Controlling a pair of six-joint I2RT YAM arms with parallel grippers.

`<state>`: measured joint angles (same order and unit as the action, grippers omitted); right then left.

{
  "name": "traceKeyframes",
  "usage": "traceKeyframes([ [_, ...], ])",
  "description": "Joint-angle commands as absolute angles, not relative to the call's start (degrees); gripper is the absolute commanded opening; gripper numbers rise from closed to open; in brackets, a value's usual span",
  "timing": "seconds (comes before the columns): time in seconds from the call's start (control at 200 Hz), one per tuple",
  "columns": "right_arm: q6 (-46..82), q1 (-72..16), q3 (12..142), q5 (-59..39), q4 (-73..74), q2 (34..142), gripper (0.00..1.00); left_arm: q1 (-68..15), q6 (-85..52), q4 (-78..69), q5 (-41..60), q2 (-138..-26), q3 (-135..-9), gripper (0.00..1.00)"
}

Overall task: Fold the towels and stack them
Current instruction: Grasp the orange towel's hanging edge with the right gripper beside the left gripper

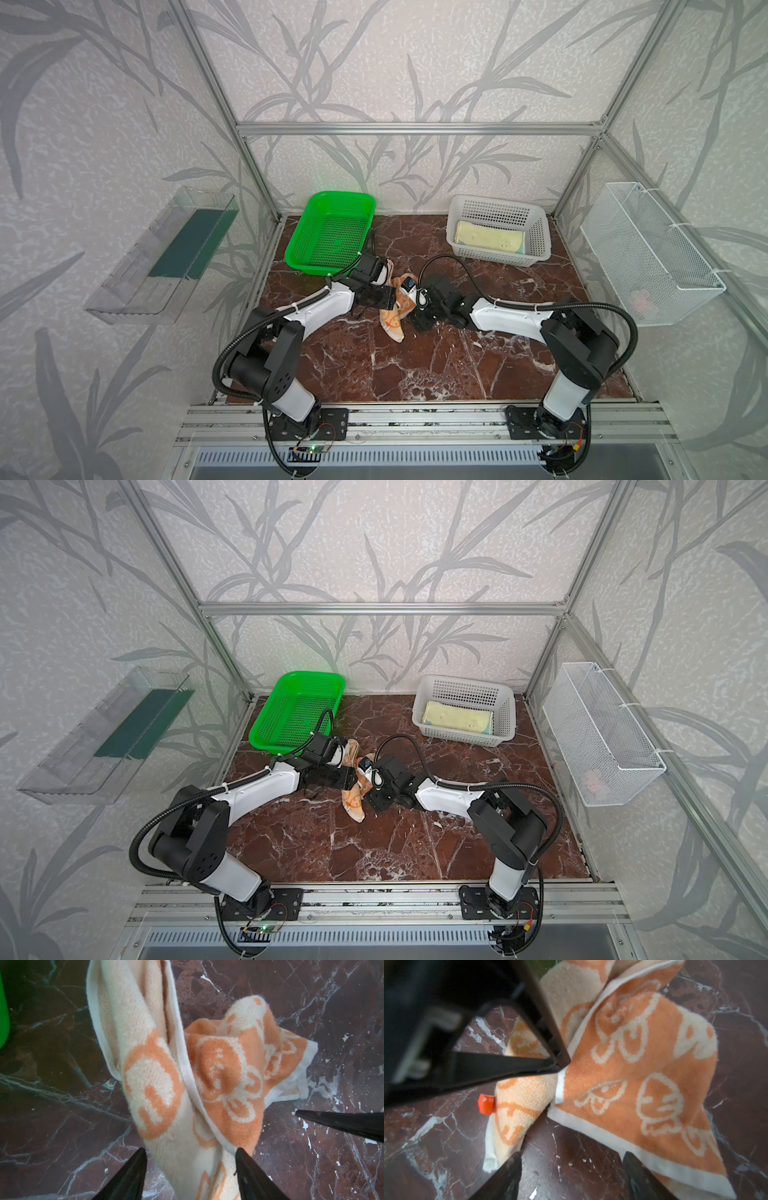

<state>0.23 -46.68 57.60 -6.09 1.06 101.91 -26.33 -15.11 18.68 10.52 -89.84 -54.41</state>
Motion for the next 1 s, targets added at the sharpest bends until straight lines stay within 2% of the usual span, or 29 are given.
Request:
traceKeyframes([
  [0.0, 3.77, -46.57, 60.07, -6.84, 4.93, 104.47, 0.73, -26.55, -15.63, 18.13, 10.07, -87.0, -53.13, 0.69],
  [0.23, 6.76, -46.54, 61.92, -5.43, 9.08, 107.85, 0.59, -26.57, -16.45, 18.59, 7.05, -83.91, -51.7, 0.68],
  [0.57, 9.01, -46.52, 62.7, -6.35, 10.9, 109.07, 0.51, -26.49, -16.91, 18.62, 4.4, -82.71, -49.73, 0.68],
  [0.735, 9.94, -46.58, 63.96, -4.19, 9.74, 109.91, 0.38, -26.53, -17.27, 18.27, 4.88, -83.95, -49.35, 0.68],
  [0.815, 9.82, -46.49, 64.3, -3.52, 8.99, 109.9, 0.35, -26.48, -17.16, 18.28, 4.9, -84.28, -49.21, 0.67],
  [0.995, 9.42, -46.15, 64.42, -4.34, 8.31, 109.54, 0.12, -26.5, -17.1, 18.02, 5.19, -84.73, -48.87, 0.67],
])
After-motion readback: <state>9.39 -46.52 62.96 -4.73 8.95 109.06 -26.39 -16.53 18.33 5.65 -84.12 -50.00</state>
